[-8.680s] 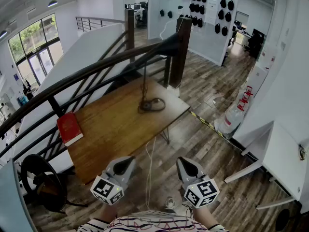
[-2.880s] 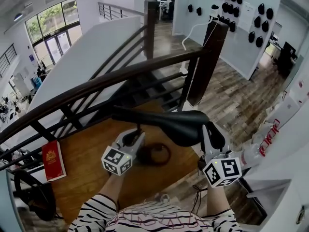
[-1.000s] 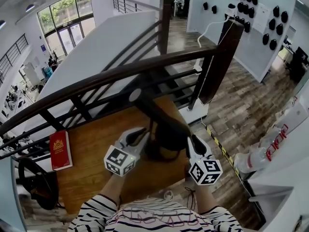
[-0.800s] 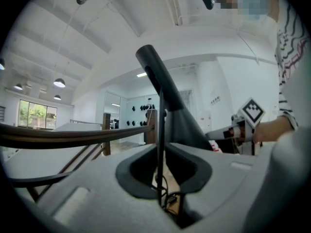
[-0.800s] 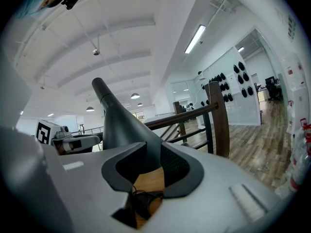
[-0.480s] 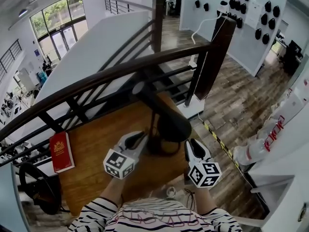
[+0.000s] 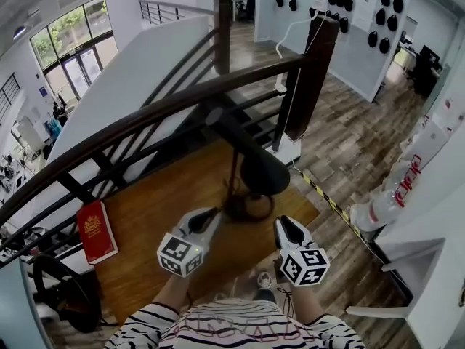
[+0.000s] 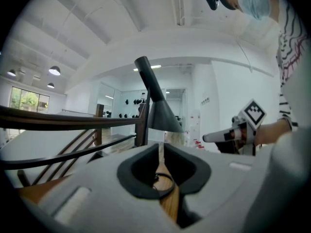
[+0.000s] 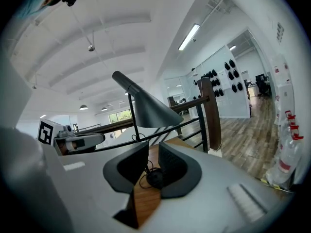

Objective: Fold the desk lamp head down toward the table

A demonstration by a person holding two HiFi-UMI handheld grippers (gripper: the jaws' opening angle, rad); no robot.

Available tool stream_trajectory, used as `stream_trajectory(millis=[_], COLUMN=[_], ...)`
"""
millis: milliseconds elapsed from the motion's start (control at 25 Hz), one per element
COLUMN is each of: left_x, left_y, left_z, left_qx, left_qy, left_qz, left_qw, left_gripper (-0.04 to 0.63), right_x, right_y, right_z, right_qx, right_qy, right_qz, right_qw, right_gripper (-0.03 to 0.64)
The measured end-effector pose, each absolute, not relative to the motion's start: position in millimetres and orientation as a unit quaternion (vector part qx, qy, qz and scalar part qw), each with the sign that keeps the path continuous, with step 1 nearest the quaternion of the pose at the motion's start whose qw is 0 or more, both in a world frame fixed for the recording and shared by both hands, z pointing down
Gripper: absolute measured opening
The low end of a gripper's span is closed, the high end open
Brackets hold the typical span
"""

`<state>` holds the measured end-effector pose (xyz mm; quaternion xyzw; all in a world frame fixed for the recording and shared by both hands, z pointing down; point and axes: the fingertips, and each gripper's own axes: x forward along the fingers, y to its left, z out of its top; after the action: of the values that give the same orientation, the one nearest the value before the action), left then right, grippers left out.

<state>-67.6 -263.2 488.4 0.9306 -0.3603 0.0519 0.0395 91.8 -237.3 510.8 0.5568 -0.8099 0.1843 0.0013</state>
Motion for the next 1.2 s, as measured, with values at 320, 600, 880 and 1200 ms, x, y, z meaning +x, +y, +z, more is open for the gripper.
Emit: stream_trajectory(millis=[320, 600, 880, 1200], left_x=[-90, -111, -127, -140], left_y=[-232, -213, -198, -179], left_z=[498, 510, 512, 521], left_qx=[0.938, 0.944, 0.946, 0.946], left_qy=[-0.339, -0.320, -0.310, -0.306], left_qz=[0.055, 0.062, 0.066, 0.074], left_qw=[0.049, 0.058, 0.066, 0.073], left_gripper=[0.010, 0.005, 0.003, 0.003], right_x=[63, 41, 13, -3], right_y=[-201, -181, -158, -137], right_z=[522, 534, 547, 557], right_qx=[0.564, 0.574, 0.570, 0.572], right_qy=[-0.804, -0.795, -0.792, -0.789], right_qz=[0.189, 0.198, 0.217, 0.223], right_qw=[0.001, 0.000, 0.010, 0.024], right_gripper=[0.018, 0.003, 0.003, 0.003])
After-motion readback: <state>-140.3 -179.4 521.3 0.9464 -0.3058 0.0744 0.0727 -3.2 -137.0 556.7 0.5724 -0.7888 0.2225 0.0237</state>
